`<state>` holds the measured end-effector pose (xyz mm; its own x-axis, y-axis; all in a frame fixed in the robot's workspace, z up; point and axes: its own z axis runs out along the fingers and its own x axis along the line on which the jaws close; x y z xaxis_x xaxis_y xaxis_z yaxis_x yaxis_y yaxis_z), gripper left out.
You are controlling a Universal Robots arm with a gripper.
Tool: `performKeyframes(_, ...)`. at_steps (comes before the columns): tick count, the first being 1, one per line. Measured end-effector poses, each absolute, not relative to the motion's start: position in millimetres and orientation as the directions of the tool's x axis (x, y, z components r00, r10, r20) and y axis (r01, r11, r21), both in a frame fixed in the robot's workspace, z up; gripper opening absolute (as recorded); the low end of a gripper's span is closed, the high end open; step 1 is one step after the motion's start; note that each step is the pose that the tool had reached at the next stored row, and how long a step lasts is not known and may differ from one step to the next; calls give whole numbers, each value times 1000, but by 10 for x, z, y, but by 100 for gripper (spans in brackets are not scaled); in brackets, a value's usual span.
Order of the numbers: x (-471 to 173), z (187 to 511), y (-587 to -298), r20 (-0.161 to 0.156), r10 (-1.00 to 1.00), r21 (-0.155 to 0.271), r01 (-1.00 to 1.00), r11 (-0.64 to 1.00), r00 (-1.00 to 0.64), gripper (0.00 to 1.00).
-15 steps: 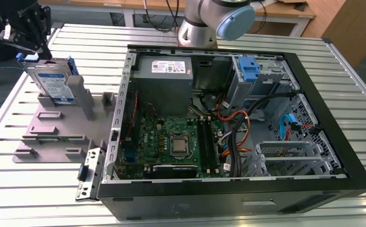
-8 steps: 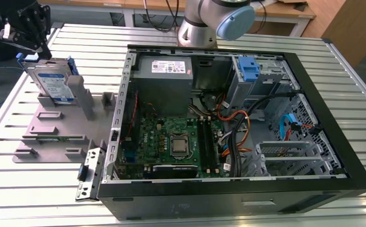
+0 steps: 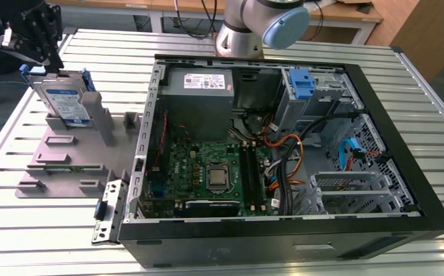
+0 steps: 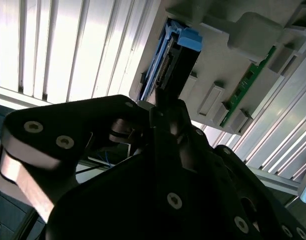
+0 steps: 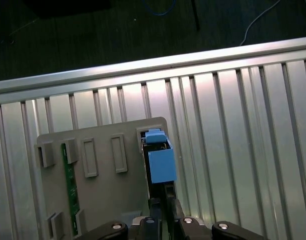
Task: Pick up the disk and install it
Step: 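Pick up the disk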
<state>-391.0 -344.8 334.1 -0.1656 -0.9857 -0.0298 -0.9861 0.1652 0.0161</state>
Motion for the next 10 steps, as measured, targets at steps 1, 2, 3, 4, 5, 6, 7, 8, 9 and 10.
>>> performKeyframes(1,-3910,3341,-3448,-30,-986,16,-986,165,-166,23)
performKeyframes(2,-3910,3342,-3448,-30,-986,16,-986,165,-166,29)
performKeyframes(3,-3910,3342,-3448,-30,-986,16,-986,165,-166,29)
performKeyframes(4,-3910,3342,-3448,-30,-986,16,-986,165,-166,35)
performKeyframes(5,-3910,3342,-3448,-30,-986,16,-986,165,-166,41)
performKeyframes(6,-3910,3342,-3448,-30,-986,16,-986,165,-166,41)
performKeyframes(7,-3910,3343,-3448,-30,-986,16,-986,165,-166,47)
performKeyframes(8,-3910,3343,-3448,-30,-986,16,-986,165,-166,53)
performKeyframes(9,-3910,3343,-3448,-30,-986,16,-986,165,-166,53)
performKeyframes(10,-3910,3343,-3448,-30,-986,16,-986,165,-166,58)
